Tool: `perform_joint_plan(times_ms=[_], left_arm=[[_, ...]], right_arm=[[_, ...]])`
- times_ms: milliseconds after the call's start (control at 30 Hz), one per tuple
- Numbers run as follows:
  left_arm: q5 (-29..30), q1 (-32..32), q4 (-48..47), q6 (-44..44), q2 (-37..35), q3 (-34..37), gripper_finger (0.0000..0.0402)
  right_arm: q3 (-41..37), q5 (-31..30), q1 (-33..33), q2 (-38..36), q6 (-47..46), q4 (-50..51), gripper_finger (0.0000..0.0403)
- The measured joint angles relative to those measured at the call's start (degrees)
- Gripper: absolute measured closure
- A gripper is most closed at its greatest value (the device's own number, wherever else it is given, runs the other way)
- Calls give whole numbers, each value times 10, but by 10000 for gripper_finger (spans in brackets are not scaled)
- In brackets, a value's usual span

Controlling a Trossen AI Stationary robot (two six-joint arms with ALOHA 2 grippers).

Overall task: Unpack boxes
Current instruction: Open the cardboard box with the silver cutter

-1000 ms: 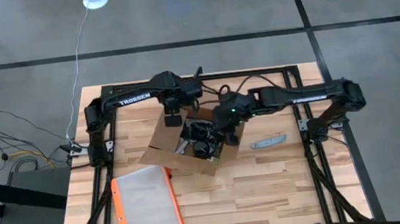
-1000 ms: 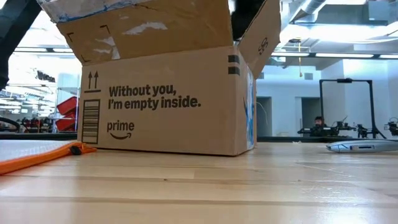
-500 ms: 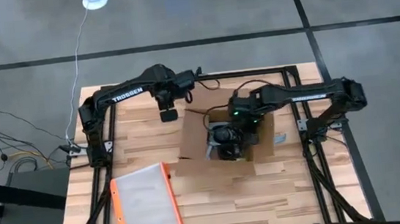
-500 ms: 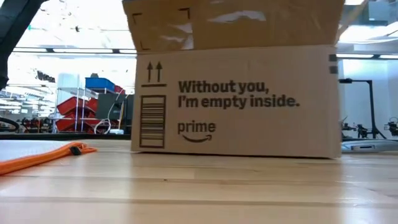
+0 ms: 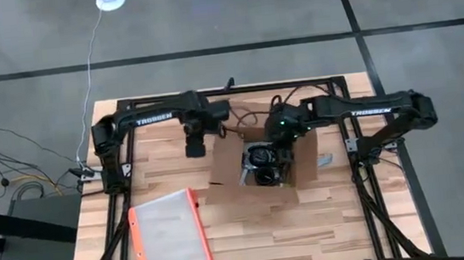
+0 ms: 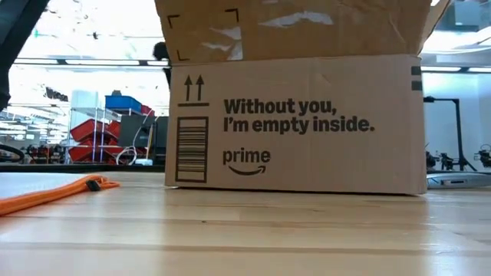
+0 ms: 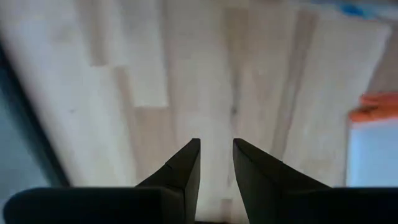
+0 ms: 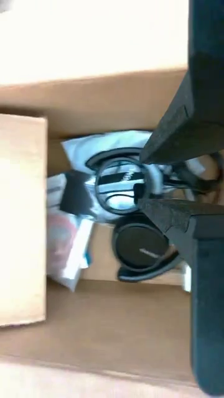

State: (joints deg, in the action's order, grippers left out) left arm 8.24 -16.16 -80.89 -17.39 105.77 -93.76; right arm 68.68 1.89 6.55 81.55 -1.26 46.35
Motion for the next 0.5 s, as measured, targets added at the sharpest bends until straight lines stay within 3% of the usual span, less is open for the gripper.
perform_joint_plan(times_ms=[133, 267, 500], left_arm=[[-73, 0, 169, 9, -71, 116, 320], [-86, 14, 329, 37, -140, 216, 320], [-93, 35, 457, 82, -163, 315, 320]], right_arm=[[-1, 0, -5, 25, 2, -12, 316], [-1, 3, -9, 57, 2, -49, 316], [0, 6, -10, 125, 2, -113, 316]])
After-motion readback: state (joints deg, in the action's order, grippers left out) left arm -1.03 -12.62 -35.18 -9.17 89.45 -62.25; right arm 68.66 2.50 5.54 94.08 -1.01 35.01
